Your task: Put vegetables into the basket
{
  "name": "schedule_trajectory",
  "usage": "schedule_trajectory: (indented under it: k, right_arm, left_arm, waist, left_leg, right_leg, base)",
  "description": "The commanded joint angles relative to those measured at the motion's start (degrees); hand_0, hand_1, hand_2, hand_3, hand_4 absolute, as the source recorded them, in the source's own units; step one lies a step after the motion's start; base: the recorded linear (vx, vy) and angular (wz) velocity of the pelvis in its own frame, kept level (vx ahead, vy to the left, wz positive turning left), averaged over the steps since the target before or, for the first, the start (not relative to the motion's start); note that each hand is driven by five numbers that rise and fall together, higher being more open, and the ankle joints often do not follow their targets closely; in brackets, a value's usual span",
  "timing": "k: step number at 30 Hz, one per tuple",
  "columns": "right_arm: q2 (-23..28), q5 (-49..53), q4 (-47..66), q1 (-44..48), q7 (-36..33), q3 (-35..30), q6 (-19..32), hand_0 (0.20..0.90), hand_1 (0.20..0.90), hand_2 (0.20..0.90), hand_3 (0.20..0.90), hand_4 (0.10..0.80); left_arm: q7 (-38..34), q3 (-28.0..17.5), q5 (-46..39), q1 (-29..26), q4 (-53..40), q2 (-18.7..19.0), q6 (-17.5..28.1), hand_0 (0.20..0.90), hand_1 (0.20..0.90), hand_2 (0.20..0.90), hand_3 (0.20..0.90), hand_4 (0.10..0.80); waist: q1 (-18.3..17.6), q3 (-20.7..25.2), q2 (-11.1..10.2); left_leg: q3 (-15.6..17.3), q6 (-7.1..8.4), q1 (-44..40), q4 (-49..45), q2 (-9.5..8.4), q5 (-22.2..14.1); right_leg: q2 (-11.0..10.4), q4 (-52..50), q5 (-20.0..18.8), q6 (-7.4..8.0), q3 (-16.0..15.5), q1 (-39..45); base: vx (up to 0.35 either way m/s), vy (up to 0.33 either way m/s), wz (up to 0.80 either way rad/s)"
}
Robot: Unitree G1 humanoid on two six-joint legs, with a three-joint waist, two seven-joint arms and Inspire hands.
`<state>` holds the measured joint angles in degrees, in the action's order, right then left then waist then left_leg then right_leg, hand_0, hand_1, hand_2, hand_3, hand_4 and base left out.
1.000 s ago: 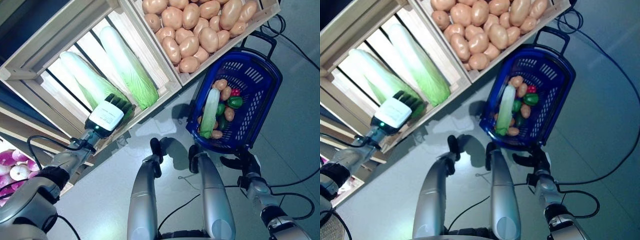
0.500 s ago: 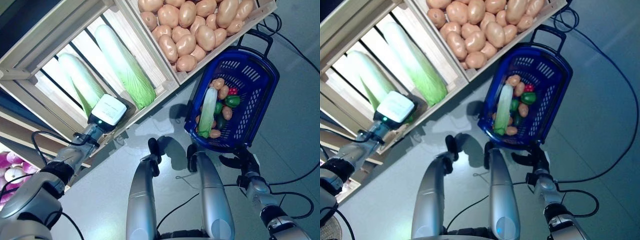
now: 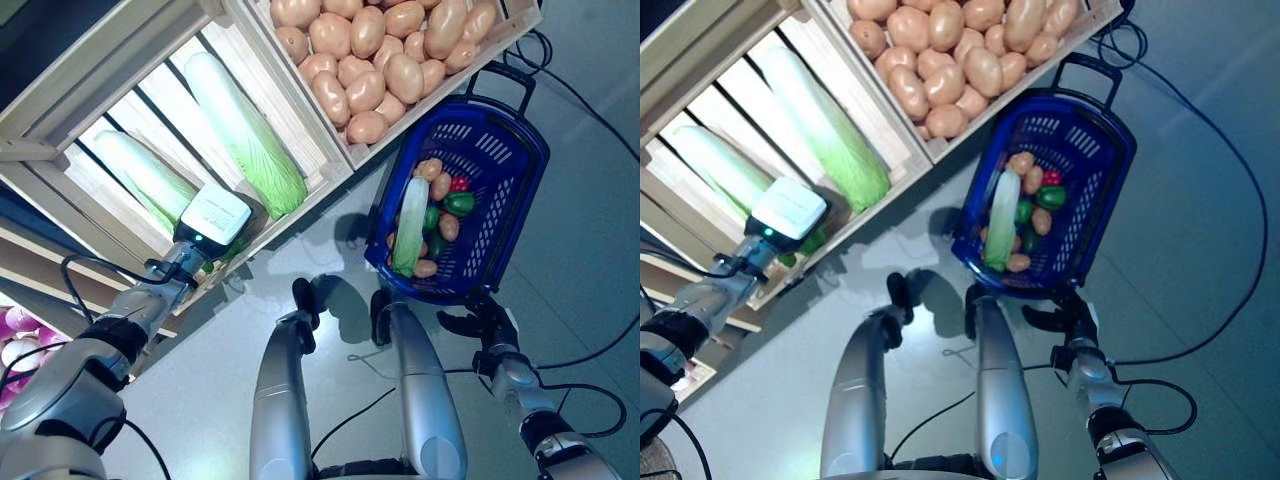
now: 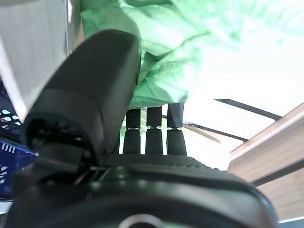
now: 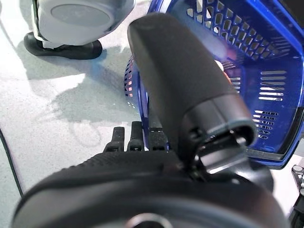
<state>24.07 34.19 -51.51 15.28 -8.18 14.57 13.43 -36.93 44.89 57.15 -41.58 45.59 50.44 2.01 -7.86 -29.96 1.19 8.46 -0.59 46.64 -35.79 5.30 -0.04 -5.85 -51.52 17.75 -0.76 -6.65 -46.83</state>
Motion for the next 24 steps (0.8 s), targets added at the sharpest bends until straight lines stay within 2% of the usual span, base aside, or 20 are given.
schedule_trajectory:
  k: [1,4,7,10,12,17,24]
  right_arm:
    - [1.89,0.22,1.43,-5.65,-2.25,-0.37,1.11,0.9,0.9,0.9,0.9,0.8]
    - [1.45,-0.5,1.18,-5.56,-2.53,0.26,0.96,0.9,0.9,0.9,0.9,0.8]
    - [0.55,-0.94,1.35,-6.15,-2.81,0.39,1.2,0.9,0.9,0.9,0.9,0.8]
    - [-0.07,-0.74,1.0,-5.66,-3.45,0.89,1.73,0.9,0.9,0.9,0.9,0.8]
    - [-0.38,-0.7,1.03,-5.41,-3.85,0.92,1.76,0.9,0.9,0.9,0.9,0.8]
    - [-0.95,-0.5,1.94,-4.65,-5.7,1.3,1.38,0.9,0.9,0.9,0.9,0.8]
    - [-0.95,-0.51,2.06,-3.85,-5.92,1.22,0.88,0.9,0.9,0.9,0.9,0.8]
  left_arm:
    - [-4.2,-4.43,-6.49,-4.2,-1.84,3.27,-0.93,0.3,0.3,0.3,0.3,0.4]
    - [-7.4,-6.81,-10.88,-2.84,-3.03,3.04,1.06,0.3,0.3,0.3,0.3,0.4]
    - [-9.6,-11.6,-13.46,0.74,-6.17,2.59,3.51,0.3,0.3,0.3,0.3,0.4]
    - [-11.32,-13.82,-15.03,2.66,-6.63,1.59,5.22,0.3,0.3,0.3,0.3,0.4]
    - [-12.19,-15.3,-15.86,3.96,-7.67,0.74,4.95,0.3,0.3,0.3,0.3,0.4]
    - [-14.88,-18.11,-18.96,6.52,-11.28,-0.76,5.26,0.3,0.3,0.3,0.3,0.4]
    - [-12.35,-17.38,-18.86,7.24,-13.42,-1.48,3.84,0.3,0.3,0.3,0.3,0.4]
  waist:
    - [0.22,0.16,-0.34]
    - [0.41,0.17,-0.62]
    - [1.07,0.72,-0.79]
    - [1.73,1.26,-0.58]
    - [2.17,1.58,-0.49]
    - [3.05,1.08,-0.34]
    - [3.62,0.18,-0.16]
  left_leg:
    - [1.2,2.26,-3.61,-5.72,1.52,-11.18]
    - [1.48,2.54,-5.34,-2.06,1.51,-8.12]
    - [1.51,3.42,-9.28,3.7,0.58,-5.28]
    - [1.75,3.85,-11.14,7.43,0.04,-3.29]
    - [1.5,4.12,-12.32,10.13,-0.35,-2.2]
    - [1.52,4.14,-14.1,12.99,-0.64,-1.25]
    - [0.69,4.4,-14.04,12.63,-0.5,-1.15]
  right_leg:
    - [-0.18,7.93,-5.7,1.88,-0.36,4.45]
    - [0.22,11.73,-7.83,1.57,-0.69,6.48]
    - [0.87,18.39,-9.72,2.04,-0.78,11.04]
    - [0.94,22.27,-10.96,2.16,-1.08,13.18]
    - [1.0,24.78,-11.6,2.28,-1.36,14.45]
    - [1.87,27.17,-11.96,1.94,-2.42,16.16]
    - [2.18,26.66,-11.4,1.62,-3.11,16.56]
  base:
    - [0.027,-0.037,0.04]
    - [-0.025,-0.042,0.05]
    - [0.067,-0.047,0.0]
    - [0.035,-0.036,-0.12]
    - [0.007,-0.02,0.03]
    - [-0.026,-0.047,0.08]
    - [-0.01,-0.028,0.07]
